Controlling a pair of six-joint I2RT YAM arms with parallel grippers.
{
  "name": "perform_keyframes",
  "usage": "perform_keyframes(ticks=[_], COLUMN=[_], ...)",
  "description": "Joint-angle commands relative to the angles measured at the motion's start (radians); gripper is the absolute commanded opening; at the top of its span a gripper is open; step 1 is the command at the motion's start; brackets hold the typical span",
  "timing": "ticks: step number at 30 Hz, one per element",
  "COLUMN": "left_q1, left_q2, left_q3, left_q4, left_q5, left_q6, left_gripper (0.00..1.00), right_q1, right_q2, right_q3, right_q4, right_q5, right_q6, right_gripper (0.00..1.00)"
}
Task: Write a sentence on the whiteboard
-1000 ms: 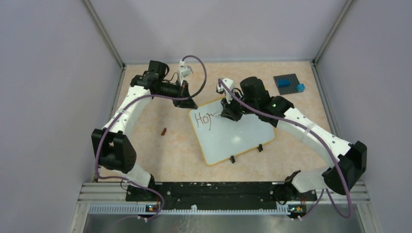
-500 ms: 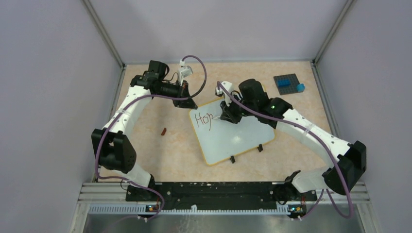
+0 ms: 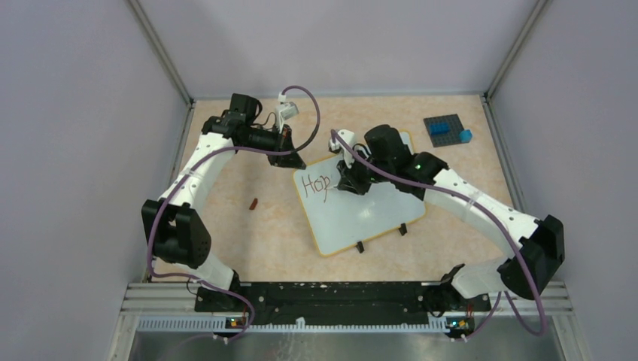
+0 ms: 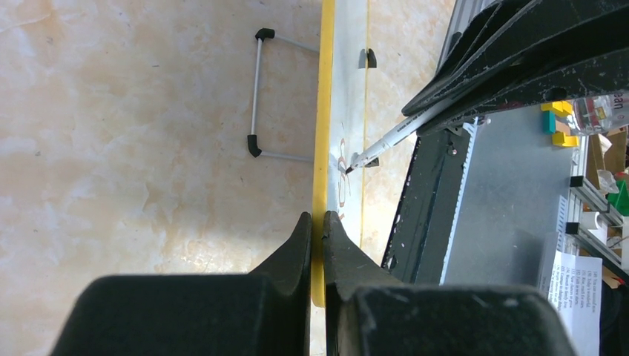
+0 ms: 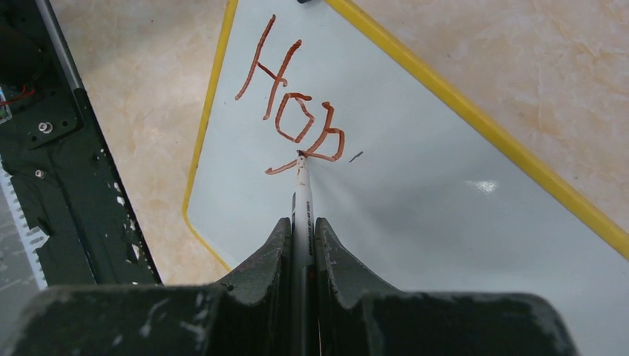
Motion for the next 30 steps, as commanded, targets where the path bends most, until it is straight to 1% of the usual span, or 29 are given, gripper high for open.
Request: perform_keyframes(ticks=[1, 7, 25, 30], left_q1=[-0.030, -0.031, -0.031, -0.031], left_q2=[-0.002, 0.000, -0.003, 0.000], left_q3=[-0.022, -0.023, -0.027, -0.028], left_q4=[-0.047, -0.046, -0.045, -0.046], left_q5=[0.004, 0.006, 0.001, -0.001], left_q6=[0.004, 0.005, 0.008, 0.006], left_gripper=[0.00, 0.00, 0.00, 0.00], right_q1=[-0.030, -0.066, -0.067, -0.067], right_q2=[-0.067, -0.079, -0.013, -0.017], right_q3=[0.045, 0.039, 0.056, 0.049], right_q4=[-0.007, -0.022, 0.021, 0.014], right_q5=[-0.011, 0.017, -0.004, 0.019], right_q6=[0.000, -0.018, -0.014, -0.025], right_gripper=[0.00, 0.00, 0.00, 0.00])
